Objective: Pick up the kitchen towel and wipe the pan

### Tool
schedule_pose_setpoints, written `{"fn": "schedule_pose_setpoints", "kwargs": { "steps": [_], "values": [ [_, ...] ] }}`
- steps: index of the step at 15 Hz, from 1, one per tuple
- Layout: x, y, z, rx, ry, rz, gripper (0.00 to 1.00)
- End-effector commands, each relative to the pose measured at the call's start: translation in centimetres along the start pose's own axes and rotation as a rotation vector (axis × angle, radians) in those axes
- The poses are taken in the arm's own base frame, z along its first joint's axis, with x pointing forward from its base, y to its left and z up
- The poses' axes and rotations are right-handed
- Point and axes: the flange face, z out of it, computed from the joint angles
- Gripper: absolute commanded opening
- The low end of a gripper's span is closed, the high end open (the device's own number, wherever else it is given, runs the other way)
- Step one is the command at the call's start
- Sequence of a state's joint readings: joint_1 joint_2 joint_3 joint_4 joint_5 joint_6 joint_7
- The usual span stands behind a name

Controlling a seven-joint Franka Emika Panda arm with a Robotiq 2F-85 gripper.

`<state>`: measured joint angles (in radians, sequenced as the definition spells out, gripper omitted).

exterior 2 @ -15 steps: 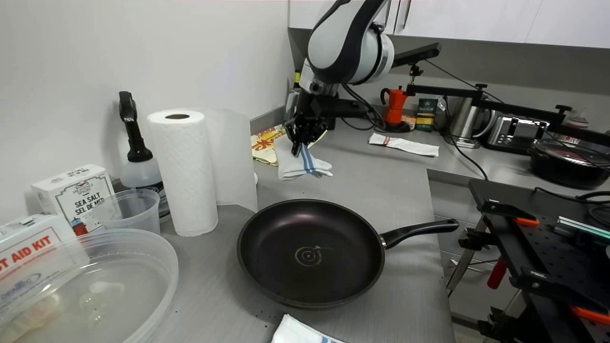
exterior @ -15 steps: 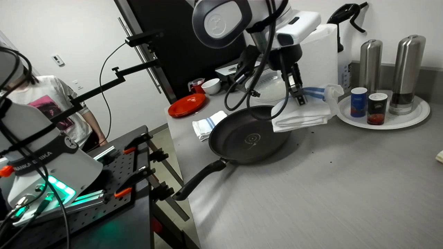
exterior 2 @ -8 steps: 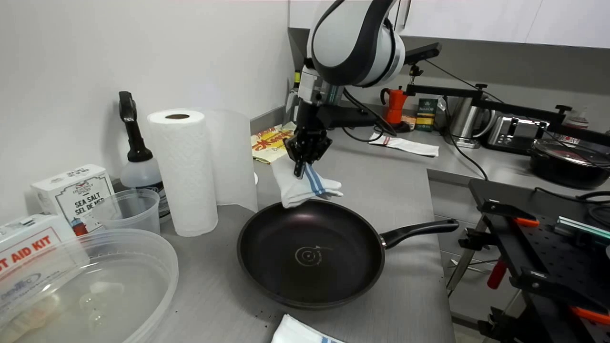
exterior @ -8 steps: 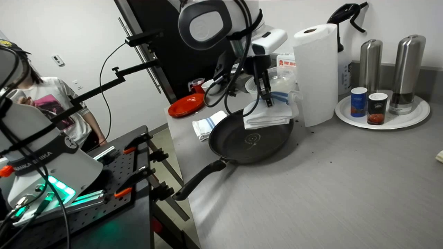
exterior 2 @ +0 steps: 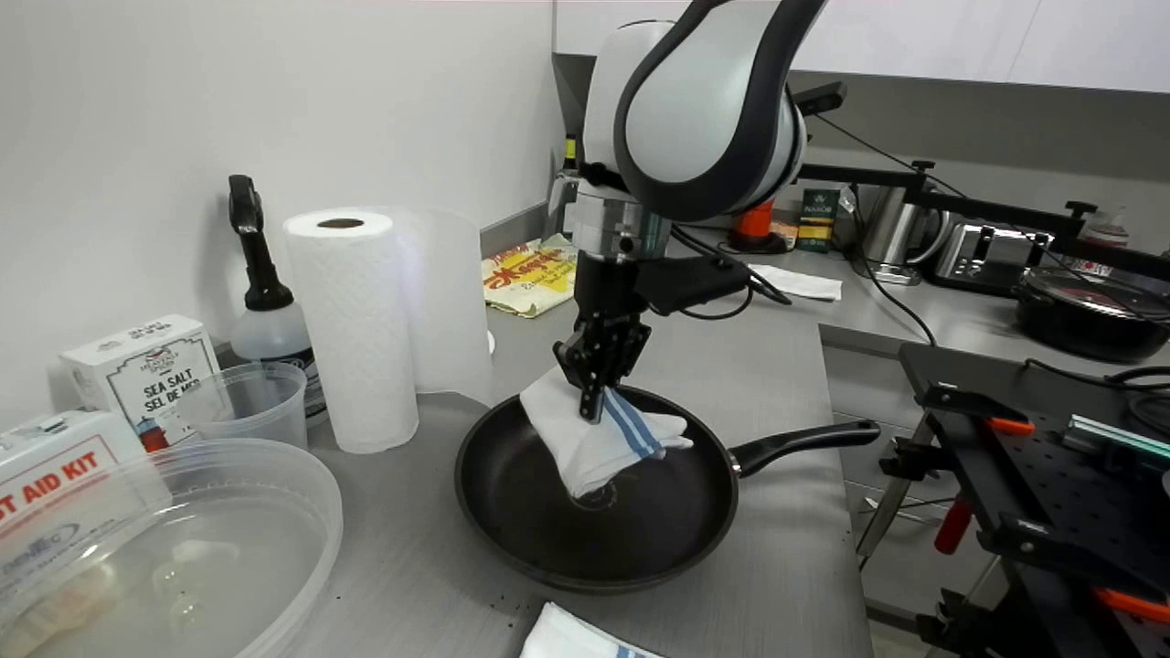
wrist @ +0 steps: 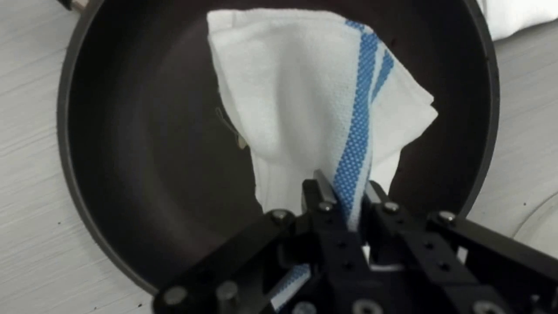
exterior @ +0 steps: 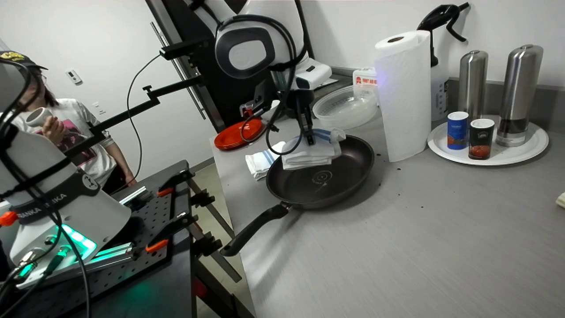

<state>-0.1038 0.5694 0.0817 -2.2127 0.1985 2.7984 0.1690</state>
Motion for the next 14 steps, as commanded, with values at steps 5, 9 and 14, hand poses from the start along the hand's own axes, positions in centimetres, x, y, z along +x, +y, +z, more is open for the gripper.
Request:
{"fn": "schedule_pose_setpoints", "kwargs": {
  "steps": [5,9,14],
  "values": [
    [-4.4,-4.6,1.1,0.034,-0.043,-0.100,0.04],
    [-5.4,-5.8,1.6,0.058,-0.064,-0.122,0.04],
    [-5.8,-6.2,2.4,0.104,-0.095,-0.127,0.04]
  ]
}}
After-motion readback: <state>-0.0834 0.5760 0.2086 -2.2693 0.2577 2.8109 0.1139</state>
